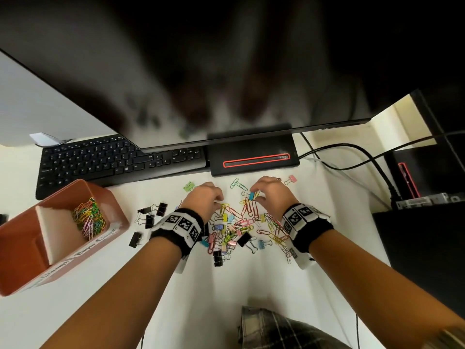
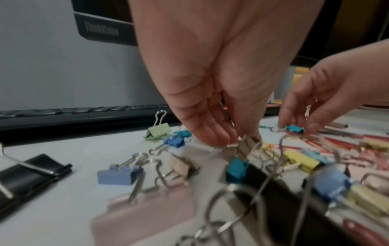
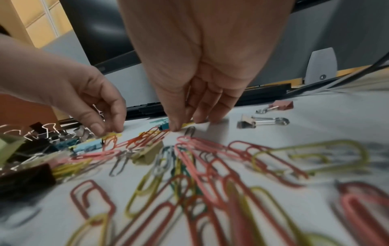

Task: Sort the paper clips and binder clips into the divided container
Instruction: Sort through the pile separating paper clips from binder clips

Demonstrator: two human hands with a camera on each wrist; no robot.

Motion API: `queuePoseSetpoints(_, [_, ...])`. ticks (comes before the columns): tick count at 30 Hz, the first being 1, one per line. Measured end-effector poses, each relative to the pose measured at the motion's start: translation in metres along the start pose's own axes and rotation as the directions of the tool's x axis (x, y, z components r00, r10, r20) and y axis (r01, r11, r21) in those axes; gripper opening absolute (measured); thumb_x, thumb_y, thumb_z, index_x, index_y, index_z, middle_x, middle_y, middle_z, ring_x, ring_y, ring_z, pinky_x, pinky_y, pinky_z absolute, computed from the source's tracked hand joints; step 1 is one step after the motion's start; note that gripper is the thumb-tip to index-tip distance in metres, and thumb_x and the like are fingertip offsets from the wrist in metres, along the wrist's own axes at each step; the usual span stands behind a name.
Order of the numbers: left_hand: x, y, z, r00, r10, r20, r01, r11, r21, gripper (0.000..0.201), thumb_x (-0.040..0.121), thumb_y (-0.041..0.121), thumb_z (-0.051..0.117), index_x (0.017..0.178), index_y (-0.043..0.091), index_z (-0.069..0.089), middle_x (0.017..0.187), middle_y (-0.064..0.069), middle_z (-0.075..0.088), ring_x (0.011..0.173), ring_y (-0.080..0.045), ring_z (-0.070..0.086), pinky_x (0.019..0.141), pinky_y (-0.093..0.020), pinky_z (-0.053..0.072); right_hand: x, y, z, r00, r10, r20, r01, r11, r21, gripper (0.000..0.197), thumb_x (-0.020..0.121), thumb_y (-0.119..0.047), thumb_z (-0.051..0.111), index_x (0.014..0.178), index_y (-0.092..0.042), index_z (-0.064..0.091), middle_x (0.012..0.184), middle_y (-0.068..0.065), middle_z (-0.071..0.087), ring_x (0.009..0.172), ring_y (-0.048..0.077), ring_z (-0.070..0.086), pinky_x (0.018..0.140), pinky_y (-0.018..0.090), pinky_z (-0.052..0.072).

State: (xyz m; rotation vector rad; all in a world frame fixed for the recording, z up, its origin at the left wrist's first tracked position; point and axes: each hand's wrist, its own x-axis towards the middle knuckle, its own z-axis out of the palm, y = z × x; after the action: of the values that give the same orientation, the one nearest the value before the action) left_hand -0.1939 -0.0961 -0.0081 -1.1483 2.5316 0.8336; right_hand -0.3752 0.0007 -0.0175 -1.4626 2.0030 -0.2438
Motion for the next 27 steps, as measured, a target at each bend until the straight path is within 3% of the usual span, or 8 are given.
queuePoseSetpoints(5, [0.002,-0.003,0.002,0.999,-0.015,0.037,0.016,1.0,-0.012,0.009,0.084,0.016,0.064,0.092,0.01,0.064,0.098,-0.007,0.061,0.092,-0.022,0.058,0.081,-0.028,0.045,-0.006,0.006,0.002,0.996,0.091,-0.005,-0.09,0.992,0.086,0.025,0.088,-0.011,0.055,0.112,-0.016,0.06,0.102,0.005,0.067,0.096,0.02,0.06,0.089,0.033,0.051])
queuePoseSetpoints(12, [-0.004,-0.006,0.011,0.997,-0.08,0.007,0.08,0.992,-0.098,0.011,0.089,0.016,0.056,0.096,0.009,0.062,0.1,-0.01,0.063,0.092,-0.022,0.058,0.086,-0.035,0.05,-0.018,0.009,-0.002,0.994,0.105,-0.013,-0.103,0.992,0.077,0.014,0.09,-0.015,0.055,0.099,-0.012,0.064,0.105,0.008,0.06,0.09,0.02,0.061,0.081,0.026,0.051])
queuePoseSetpoints(15, [-0.007,-0.003,0.009,0.986,-0.131,-0.099,0.106,0.969,-0.221,0.01,0.087,0.015,0.06,0.094,0.009,0.061,0.092,-0.007,0.066,0.083,-0.02,0.06,0.08,-0.031,0.051,-0.023,-0.003,0.003,0.995,0.1,-0.02,-0.097,0.989,0.109,0.009,0.087,-0.016,0.058,0.09,-0.012,0.066,0.109,0.005,0.053,0.086,0.019,0.061,0.079,0.024,0.048])
queuePoseSetpoints(18, [-0.009,0.005,0.012,0.978,-0.192,-0.085,0.167,0.957,-0.236,0.018,0.083,0.024,0.066,0.097,0.012,0.061,0.088,-0.001,0.064,0.082,-0.018,0.06,0.08,-0.031,0.051,-0.023,-0.02,0.019,0.993,0.109,-0.043,-0.104,0.989,0.109,0.006,0.084,-0.017,0.064,0.085,-0.011,0.067,0.11,0.004,0.048,0.092,0.021,0.054,0.084,0.027,0.047])
queuePoseSetpoints(23, [-0.006,0.014,0.026,0.965,-0.262,-0.028,0.259,0.961,-0.095,0.023,0.081,0.03,0.067,0.096,0.016,0.059,0.094,-0.006,0.067,0.088,-0.026,0.063,0.08,-0.04,0.053,-0.011,-0.034,0.031,0.989,0.147,-0.027,-0.146,0.989,0.038,0.01,0.082,-0.003,0.06,0.09,-0.008,0.063,0.11,0.01,0.052,0.088,0.024,0.057,0.076,0.028,0.05])
queuePoseSetpoints(27, [-0.008,0.013,0.03,0.977,-0.202,-0.069,0.196,0.977,-0.088,0.009,0.085,0.021,0.063,0.09,0.014,0.065,0.1,-0.007,0.058,0.088,-0.026,0.06,0.08,-0.036,0.052,-0.007,-0.029,0.025,0.989,0.14,0.043,-0.142,0.988,0.052,0.023,0.081,0.006,0.051,0.099,-0.008,0.058,0.102,0.012,0.061,0.092,0.028,0.06,0.079,0.033,0.052])
